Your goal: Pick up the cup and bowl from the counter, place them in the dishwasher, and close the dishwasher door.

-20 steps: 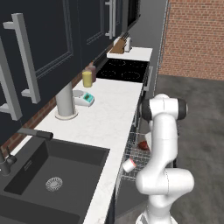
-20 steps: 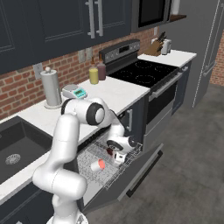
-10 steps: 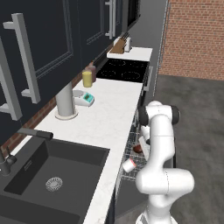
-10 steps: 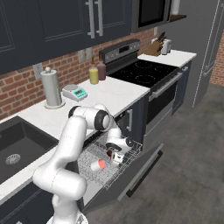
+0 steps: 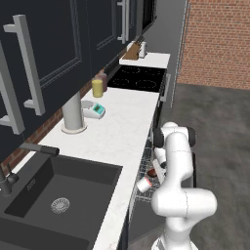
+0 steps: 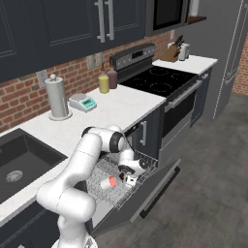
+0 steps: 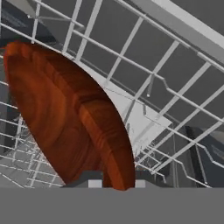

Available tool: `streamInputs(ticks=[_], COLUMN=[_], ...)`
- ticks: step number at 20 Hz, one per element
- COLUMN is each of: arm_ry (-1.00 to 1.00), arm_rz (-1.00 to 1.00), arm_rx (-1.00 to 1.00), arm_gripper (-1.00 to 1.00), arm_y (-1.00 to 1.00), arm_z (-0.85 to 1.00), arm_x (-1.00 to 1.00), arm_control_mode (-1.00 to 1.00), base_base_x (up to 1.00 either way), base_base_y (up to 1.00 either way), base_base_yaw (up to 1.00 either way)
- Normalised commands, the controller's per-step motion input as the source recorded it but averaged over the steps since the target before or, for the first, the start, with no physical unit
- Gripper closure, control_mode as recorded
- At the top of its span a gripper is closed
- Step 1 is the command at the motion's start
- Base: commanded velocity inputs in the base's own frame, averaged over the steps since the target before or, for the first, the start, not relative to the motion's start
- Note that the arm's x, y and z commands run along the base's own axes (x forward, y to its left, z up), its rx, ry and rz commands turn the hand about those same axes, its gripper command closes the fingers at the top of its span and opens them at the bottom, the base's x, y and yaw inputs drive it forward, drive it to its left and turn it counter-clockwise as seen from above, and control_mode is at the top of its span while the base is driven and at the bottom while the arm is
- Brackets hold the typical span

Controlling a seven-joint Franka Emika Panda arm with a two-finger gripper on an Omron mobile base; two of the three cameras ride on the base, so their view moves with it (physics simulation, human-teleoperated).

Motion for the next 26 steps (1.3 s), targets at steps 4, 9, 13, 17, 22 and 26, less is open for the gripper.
streamInputs(ticks=[4, 9, 13, 17, 22, 26], arm_ry=[0.03, 0.03, 0.0, -0.08, -0.13, -0.12], arm_rz=[0.0, 0.0, 0.0, 0.0, 0.0, 0.0], arm_rx=[0.0, 0.0, 0.0, 0.02, 0.12, 0.18], arm_gripper=[-1.0, -1.0, -1.0, -1.0, -1.0, -1.0], arm_y=[0.0, 0.0, -0.13, -0.42, -0.43, -0.32], arm_z=[-0.57, -0.44, -0.07, 0.31, 0.93, 1.0], arm_x=[0.07, 0.05, -0.12, -0.69, -0.86, -0.73], arm_control_mode=[-1.0, -1.0, -1.0, -1.0, -1.0, -1.0], base_base_x=[0.0, 0.0, 0.0, 0.0, 0.0, 0.0], base_base_y=[0.0, 0.0, 0.0, 0.0, 0.0, 0.0], base_base_yaw=[0.0, 0.0, 0.0, 0.0, 0.0, 0.0])
